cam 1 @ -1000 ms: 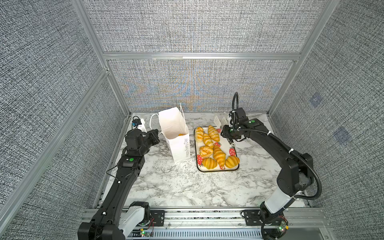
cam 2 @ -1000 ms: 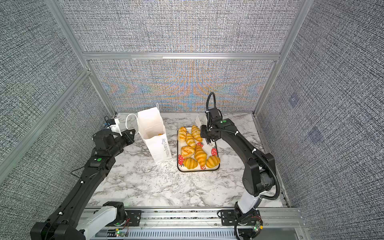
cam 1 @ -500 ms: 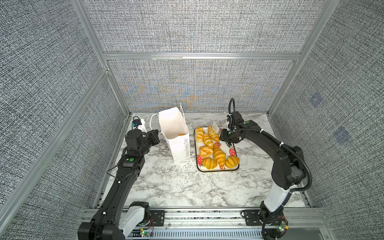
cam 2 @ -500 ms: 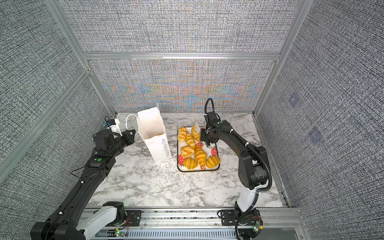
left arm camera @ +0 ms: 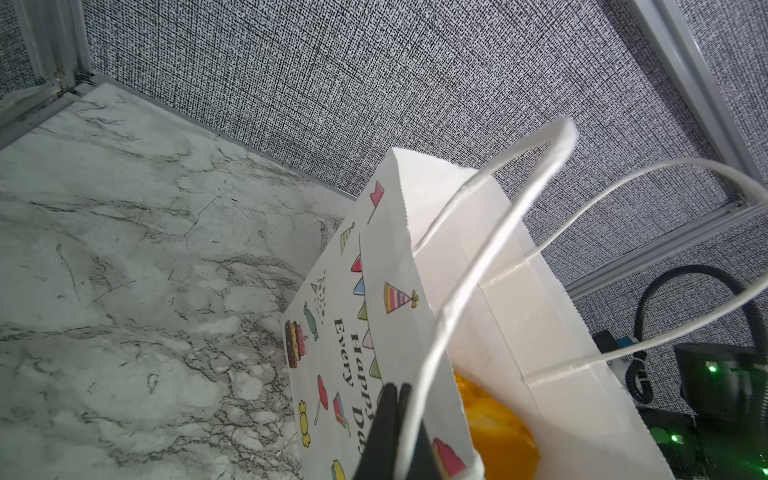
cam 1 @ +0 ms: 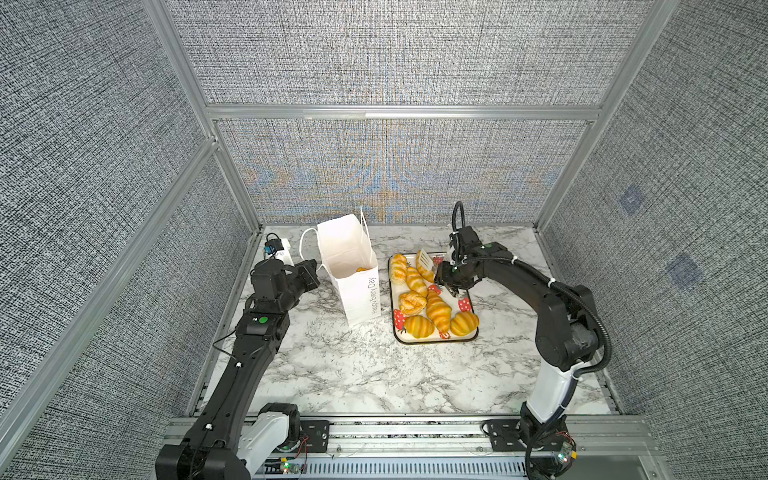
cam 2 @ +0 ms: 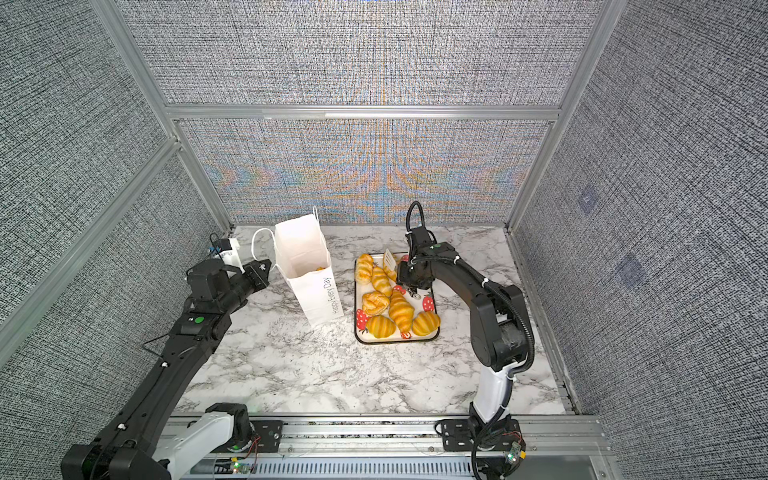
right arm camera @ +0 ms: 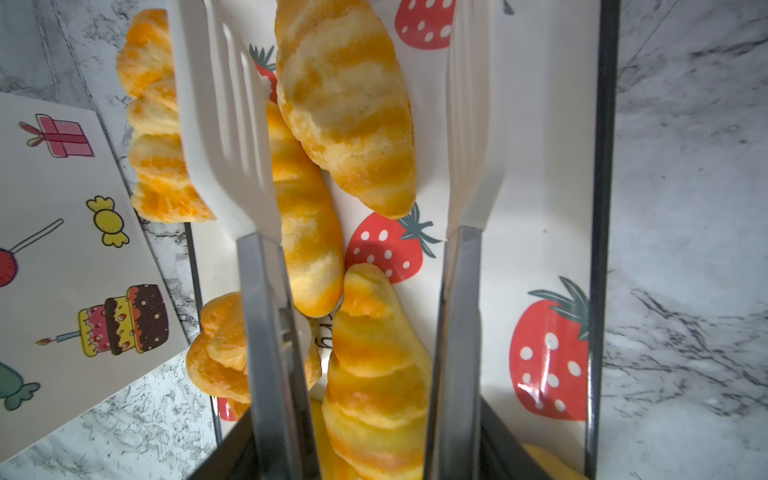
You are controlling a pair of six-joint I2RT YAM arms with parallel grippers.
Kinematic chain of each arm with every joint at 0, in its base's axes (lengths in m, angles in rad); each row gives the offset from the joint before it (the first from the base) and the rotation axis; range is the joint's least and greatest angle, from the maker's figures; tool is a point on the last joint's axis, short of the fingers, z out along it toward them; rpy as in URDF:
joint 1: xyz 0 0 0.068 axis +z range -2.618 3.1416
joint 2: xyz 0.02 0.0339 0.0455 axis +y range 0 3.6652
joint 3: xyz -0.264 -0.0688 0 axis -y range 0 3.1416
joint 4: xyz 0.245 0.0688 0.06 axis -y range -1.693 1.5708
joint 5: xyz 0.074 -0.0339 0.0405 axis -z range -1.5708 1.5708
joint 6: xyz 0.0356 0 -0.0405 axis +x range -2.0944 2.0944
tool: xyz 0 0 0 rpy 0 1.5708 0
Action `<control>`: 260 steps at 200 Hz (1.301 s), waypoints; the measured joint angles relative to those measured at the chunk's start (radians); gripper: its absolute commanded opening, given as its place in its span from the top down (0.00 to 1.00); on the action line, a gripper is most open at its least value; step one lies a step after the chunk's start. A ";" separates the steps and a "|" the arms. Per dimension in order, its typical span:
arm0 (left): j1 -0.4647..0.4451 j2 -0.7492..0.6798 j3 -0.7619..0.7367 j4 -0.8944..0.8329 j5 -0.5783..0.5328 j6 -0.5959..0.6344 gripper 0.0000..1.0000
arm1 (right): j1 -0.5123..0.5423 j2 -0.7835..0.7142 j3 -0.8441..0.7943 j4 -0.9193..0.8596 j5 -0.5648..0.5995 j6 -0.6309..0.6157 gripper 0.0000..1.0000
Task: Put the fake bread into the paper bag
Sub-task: 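Lower the tongs onto a striped croissant on the tray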
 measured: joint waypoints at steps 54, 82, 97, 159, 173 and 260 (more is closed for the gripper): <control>0.000 0.001 -0.002 0.000 0.000 0.003 1.00 | 0.001 0.025 0.009 0.003 -0.009 -0.006 0.43; 0.000 0.001 -0.002 0.000 0.000 0.004 1.00 | 0.001 0.049 0.026 0.001 -0.008 -0.016 0.43; 0.000 0.001 -0.002 0.000 0.000 0.005 1.00 | 0.001 0.058 0.032 0.002 -0.008 -0.025 0.43; 0.000 -0.003 -0.002 0.000 0.000 0.007 1.00 | 0.002 0.073 0.039 0.001 -0.009 -0.031 0.49; 0.000 -0.004 -0.002 0.000 0.000 0.007 1.00 | 0.002 0.073 0.039 0.002 -0.010 -0.031 0.51; 0.000 -0.008 -0.004 0.000 -0.001 0.007 1.00 | 0.003 0.049 0.039 -0.012 -0.005 -0.033 0.72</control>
